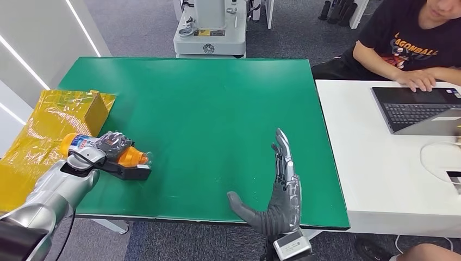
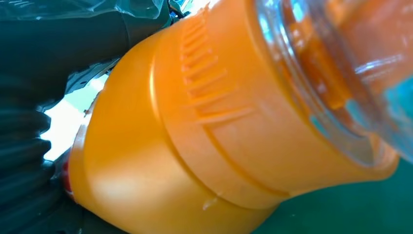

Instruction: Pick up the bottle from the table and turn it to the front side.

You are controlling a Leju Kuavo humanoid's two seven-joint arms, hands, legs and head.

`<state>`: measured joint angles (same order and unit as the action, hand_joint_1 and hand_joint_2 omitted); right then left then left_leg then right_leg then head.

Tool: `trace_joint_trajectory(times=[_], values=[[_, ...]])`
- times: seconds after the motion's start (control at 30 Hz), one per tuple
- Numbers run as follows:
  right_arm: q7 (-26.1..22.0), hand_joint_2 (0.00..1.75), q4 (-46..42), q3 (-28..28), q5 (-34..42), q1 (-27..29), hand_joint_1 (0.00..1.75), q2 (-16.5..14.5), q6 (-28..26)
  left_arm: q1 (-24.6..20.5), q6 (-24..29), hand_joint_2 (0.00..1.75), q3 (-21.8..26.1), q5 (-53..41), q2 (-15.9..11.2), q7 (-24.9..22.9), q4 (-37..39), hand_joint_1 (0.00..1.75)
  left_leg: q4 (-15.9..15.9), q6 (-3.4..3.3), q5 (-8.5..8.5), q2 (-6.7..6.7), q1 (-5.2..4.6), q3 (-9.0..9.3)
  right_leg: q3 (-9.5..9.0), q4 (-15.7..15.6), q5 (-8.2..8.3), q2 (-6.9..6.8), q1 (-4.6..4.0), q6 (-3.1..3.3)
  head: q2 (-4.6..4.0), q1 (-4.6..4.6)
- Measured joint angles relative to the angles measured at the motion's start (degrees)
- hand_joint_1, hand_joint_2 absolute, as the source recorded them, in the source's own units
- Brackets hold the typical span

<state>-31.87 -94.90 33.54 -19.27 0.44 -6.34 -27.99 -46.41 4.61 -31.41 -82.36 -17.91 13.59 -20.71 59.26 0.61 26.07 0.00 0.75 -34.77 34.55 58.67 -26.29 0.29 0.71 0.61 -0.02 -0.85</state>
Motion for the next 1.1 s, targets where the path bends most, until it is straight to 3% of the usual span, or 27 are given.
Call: trace_joint_trajectory(times=[0.17,0.2,0.3,0.33,1.1], values=[[0.0,1.75,0.1,0.0,0.1,0.0,0.00,0.0,-0.2,0.0,0.4,1.75,0.0,0.2,-0.7,-0.3,0.4,1.75,0.0,0.00,0.00,0.00,0.00,0.01,-0.01,0.0,0.00,0.00,0.00,0.00,0.00,-0.01],[0.0,1.75,0.1,0.0,0.1,0.0,0.00,0.0,-0.2,0.0,0.6,1.75,0.0,0.2,-0.8,-0.3,0.4,1.57,0.0,0.00,0.00,0.00,0.00,0.02,-0.01,0.0,0.00,0.00,0.00,0.01,0.00,-0.01],[0.0,1.75,0.1,0.1,0.1,0.0,0.00,0.0,-0.3,0.1,0.7,1.75,0.0,0.2,-1.1,-0.4,0.5,0.26,0.0,0.00,0.00,0.00,0.00,0.01,-0.01,0.0,-0.01,0.00,0.00,0.01,0.00,-0.01],[0.0,1.75,0.1,0.1,0.1,0.0,0.00,0.0,-0.4,0.1,0.8,1.75,0.0,0.2,-1.2,-0.6,0.5,0.00,0.0,0.00,0.00,0.00,0.00,0.01,-0.01,0.0,-0.01,0.00,0.00,0.01,0.00,0.00],[0.5,1.75,0.4,0.2,1.0,-0.1,0.00,0.0,1.2,1.3,3.7,1.75,0.0,0.4,-3.6,-2.3,0.6,0.00,0.0,0.00,0.00,0.01,0.00,0.03,-0.03,0.0,-0.01,0.00,0.00,0.01,0.00,0.00]])
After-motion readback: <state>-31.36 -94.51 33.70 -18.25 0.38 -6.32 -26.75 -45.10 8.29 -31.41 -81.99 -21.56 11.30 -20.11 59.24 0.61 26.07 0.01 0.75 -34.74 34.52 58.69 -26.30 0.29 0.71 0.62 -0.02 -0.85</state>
